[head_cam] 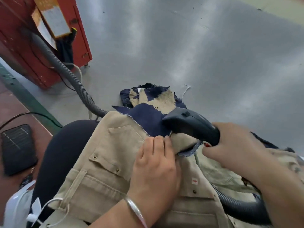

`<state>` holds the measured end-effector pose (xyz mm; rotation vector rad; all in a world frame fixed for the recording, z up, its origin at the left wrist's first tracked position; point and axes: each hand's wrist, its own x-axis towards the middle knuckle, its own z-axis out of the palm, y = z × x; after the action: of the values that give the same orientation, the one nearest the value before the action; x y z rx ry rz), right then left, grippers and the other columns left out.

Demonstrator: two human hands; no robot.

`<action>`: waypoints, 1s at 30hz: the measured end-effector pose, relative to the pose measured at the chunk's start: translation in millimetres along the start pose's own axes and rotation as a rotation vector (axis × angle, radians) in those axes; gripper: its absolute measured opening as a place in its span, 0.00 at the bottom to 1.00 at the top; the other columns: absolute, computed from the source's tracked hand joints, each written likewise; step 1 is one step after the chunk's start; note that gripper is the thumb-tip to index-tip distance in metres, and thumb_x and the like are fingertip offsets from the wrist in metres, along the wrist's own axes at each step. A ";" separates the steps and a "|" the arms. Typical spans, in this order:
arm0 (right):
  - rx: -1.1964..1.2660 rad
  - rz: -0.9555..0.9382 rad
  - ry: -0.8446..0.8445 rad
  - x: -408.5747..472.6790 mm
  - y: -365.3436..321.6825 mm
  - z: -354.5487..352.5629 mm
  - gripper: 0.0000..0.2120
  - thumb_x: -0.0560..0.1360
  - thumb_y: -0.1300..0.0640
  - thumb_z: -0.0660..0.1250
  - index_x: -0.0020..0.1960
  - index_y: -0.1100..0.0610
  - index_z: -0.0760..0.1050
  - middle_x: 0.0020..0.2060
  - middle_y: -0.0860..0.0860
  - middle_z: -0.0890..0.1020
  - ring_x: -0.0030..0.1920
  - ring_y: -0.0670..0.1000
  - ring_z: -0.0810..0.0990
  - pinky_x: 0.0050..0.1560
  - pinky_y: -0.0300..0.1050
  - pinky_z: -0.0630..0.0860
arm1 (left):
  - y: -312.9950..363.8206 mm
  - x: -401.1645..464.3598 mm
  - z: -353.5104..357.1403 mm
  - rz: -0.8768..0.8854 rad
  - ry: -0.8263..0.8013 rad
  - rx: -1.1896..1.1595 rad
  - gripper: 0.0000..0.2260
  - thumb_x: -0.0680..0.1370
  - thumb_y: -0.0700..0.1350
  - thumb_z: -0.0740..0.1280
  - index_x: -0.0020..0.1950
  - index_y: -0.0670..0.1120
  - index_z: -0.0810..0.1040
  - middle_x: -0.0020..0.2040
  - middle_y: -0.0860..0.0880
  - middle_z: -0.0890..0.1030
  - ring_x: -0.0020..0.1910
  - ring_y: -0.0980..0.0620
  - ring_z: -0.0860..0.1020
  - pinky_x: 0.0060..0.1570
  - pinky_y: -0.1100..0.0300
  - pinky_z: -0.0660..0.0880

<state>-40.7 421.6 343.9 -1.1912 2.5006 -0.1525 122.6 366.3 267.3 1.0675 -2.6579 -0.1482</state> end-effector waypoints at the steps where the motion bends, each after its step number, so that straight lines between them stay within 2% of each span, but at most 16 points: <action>1: 0.021 0.017 -0.009 8.7 -0.8 4.7 0.09 0.64 0.53 0.71 0.39 0.45 0.72 0.26 0.45 0.78 0.28 0.49 0.80 0.30 0.43 0.75 | 0.3 0.4 -0.6 -0.001 -0.014 0.005 0.23 0.70 0.50 0.68 0.60 0.38 0.78 0.48 0.43 0.78 0.47 0.43 0.76 0.47 0.51 0.74; 3: 0.053 0.032 -0.018 26.4 -4.1 12.7 0.09 0.66 0.56 0.71 0.40 0.48 0.71 0.28 0.48 0.79 0.30 0.53 0.82 0.32 0.46 0.79 | 0.1 0.2 -1.3 0.000 -0.027 0.000 0.23 0.70 0.51 0.66 0.60 0.38 0.78 0.49 0.43 0.78 0.47 0.43 0.76 0.48 0.51 0.74; 5: 0.097 0.049 -0.031 41.9 -5.9 16.7 0.08 0.67 0.58 0.70 0.40 0.51 0.71 0.27 0.49 0.78 0.26 0.53 0.82 0.28 0.43 0.76 | -0.2 0.0 -1.9 0.007 -0.031 -0.005 0.24 0.70 0.52 0.64 0.61 0.38 0.78 0.49 0.43 0.78 0.48 0.43 0.76 0.49 0.51 0.75; 8: 0.161 0.095 -0.012 60.3 5.8 6.5 0.07 0.69 0.58 0.71 0.40 0.54 0.72 0.22 0.49 0.78 0.17 0.48 0.76 0.23 0.37 0.69 | -1.3 -0.4 -2.2 0.007 -0.022 -0.016 0.24 0.71 0.52 0.61 0.61 0.38 0.77 0.50 0.43 0.78 0.48 0.43 0.76 0.48 0.51 0.75; 10: 0.235 0.112 0.040 60.7 21.4 -16.0 0.06 0.67 0.60 0.72 0.39 0.56 0.74 0.18 0.50 0.77 0.16 0.48 0.74 0.18 0.36 0.68 | -1.8 -0.9 -2.2 0.009 -0.015 -0.018 0.24 0.72 0.52 0.59 0.62 0.39 0.77 0.50 0.43 0.78 0.49 0.43 0.76 0.48 0.50 0.74; 12: 0.320 0.111 0.094 48.4 33.4 -41.8 0.09 0.61 0.55 0.73 0.38 0.57 0.75 0.20 0.52 0.78 0.18 0.51 0.76 0.20 0.41 0.73 | -1.9 -1.2 -1.6 0.015 -0.007 -0.011 0.24 0.72 0.52 0.59 0.62 0.39 0.77 0.51 0.43 0.78 0.49 0.43 0.76 0.47 0.51 0.73; 14: 0.297 0.075 0.132 27.1 41.9 -60.5 0.19 0.53 0.46 0.71 0.43 0.49 0.77 0.22 0.55 0.80 0.19 0.56 0.78 0.25 0.51 0.79 | -1.0 -0.8 -1.2 0.021 -0.002 -0.005 0.24 0.72 0.52 0.60 0.62 0.39 0.78 0.51 0.44 0.78 0.49 0.43 0.76 0.47 0.51 0.72; 15: 0.258 0.052 0.145 16.2 45.1 -64.9 0.21 0.52 0.44 0.70 0.45 0.47 0.77 0.22 0.55 0.80 0.19 0.57 0.78 0.27 0.54 0.81 | -0.4 -0.2 -1.0 0.022 0.000 -0.004 0.24 0.72 0.52 0.60 0.62 0.39 0.78 0.51 0.44 0.78 0.49 0.42 0.76 0.47 0.51 0.72; 17: 0.224 0.012 0.145 -8.0 42.4 -67.0 0.23 0.53 0.42 0.70 0.47 0.45 0.77 0.21 0.54 0.80 0.18 0.54 0.77 0.23 0.51 0.79 | 1.0 1.2 -1.3 0.019 -0.005 -0.006 0.24 0.71 0.52 0.60 0.61 0.39 0.78 0.51 0.44 0.78 0.49 0.43 0.77 0.47 0.51 0.73; 19: 0.195 -0.029 0.134 -23.5 28.2 -59.9 0.22 0.52 0.41 0.67 0.47 0.42 0.76 0.23 0.48 0.80 0.17 0.48 0.75 0.17 0.43 0.73 | 1.7 1.2 -1.3 0.016 -0.004 -0.018 0.24 0.70 0.51 0.62 0.60 0.39 0.78 0.51 0.43 0.79 0.48 0.42 0.77 0.46 0.51 0.74; 21: 0.085 -0.074 0.074 -28.5 12.9 -43.5 0.22 0.52 0.40 0.63 0.46 0.38 0.74 0.25 0.42 0.80 0.19 0.45 0.75 0.19 0.46 0.72 | 1.4 -0.3 -0.2 0.010 0.008 -0.045 0.23 0.70 0.50 0.63 0.60 0.38 0.79 0.50 0.43 0.78 0.47 0.42 0.77 0.46 0.51 0.74; 23: -0.018 -0.045 -0.047 -24.6 -0.2 -27.2 0.17 0.56 0.43 0.66 0.45 0.38 0.73 0.27 0.41 0.80 0.24 0.44 0.78 0.26 0.47 0.76 | 0.5 -1.4 1.0 0.002 0.021 -0.055 0.22 0.70 0.49 0.66 0.59 0.38 0.79 0.49 0.43 0.78 0.47 0.41 0.77 0.46 0.50 0.74; 25: 0.014 0.011 -0.119 -11.6 -1.4 -14.9 0.08 0.64 0.51 0.70 0.41 0.46 0.74 0.26 0.47 0.80 0.25 0.47 0.79 0.28 0.45 0.76 | -0.6 -1.2 1.3 0.000 0.009 -0.035 0.22 0.70 0.49 0.68 0.59 0.38 0.79 0.49 0.42 0.78 0.47 0.41 0.77 0.46 0.50 0.75; 27: 0.090 0.017 -0.145 0.0 2.1 -8.4 0.07 0.68 0.56 0.71 0.39 0.48 0.73 0.22 0.47 0.78 0.23 0.49 0.79 0.26 0.41 0.71 | -1.3 0.3 0.8 0.004 -0.006 -0.013 0.22 0.70 0.50 0.66 0.59 0.38 0.79 0.49 0.42 0.79 0.47 0.41 0.77 0.47 0.50 0.75; 30: 0.172 0.021 -0.150 16.2 5.8 -4.6 0.07 0.68 0.58 0.71 0.41 0.49 0.74 0.19 0.46 0.77 0.19 0.48 0.77 0.25 0.40 0.70 | -0.9 1.8 0.1 -0.007 -0.025 -0.010 0.22 0.69 0.51 0.66 0.58 0.39 0.80 0.48 0.43 0.78 0.47 0.42 0.76 0.46 0.50 0.74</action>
<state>-56.0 412.6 342.2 -1.0665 2.3181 -0.2570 122.0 364.4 267.4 1.0785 -2.6726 -0.1770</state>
